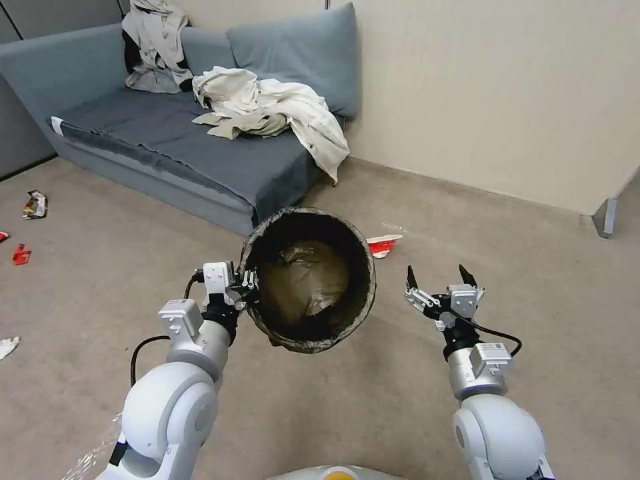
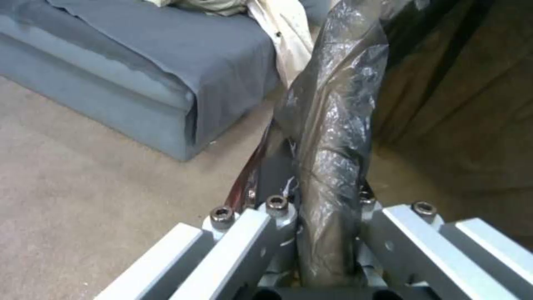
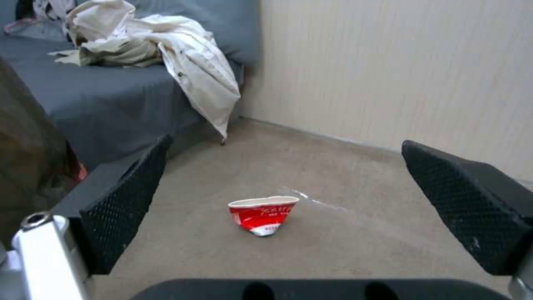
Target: Pick up the trash can from the floor.
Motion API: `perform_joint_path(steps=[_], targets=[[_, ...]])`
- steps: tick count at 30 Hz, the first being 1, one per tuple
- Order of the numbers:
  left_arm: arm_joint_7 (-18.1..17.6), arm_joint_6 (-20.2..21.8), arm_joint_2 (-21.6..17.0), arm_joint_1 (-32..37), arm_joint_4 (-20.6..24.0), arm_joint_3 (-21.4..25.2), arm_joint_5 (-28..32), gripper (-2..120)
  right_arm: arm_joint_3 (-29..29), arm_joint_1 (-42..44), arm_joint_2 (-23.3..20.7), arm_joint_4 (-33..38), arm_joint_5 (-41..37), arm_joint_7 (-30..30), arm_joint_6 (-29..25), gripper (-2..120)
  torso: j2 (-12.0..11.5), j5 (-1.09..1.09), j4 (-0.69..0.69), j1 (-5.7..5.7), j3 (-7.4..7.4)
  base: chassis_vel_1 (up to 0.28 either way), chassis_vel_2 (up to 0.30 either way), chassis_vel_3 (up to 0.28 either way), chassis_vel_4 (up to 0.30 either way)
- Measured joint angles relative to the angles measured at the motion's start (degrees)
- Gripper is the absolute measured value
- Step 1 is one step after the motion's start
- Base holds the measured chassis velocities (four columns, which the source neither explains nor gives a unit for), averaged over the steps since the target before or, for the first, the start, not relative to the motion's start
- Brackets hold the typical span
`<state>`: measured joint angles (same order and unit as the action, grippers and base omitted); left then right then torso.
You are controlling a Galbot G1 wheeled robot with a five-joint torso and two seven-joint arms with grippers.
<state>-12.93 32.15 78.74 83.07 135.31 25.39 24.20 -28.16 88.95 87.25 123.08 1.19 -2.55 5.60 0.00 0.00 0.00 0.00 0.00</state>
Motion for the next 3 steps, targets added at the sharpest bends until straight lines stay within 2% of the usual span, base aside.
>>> perform_joint_path(steps=[3], targets=[[0.0,0.0,0.1,0.0,0.0,0.0,-0.1,2,0.0,0.1,0.0,0.0,0.0,0.0,0.0,100,0.0,0.00,0.00,0.00,0.00,0.000,0.000,0.000,0.000]])
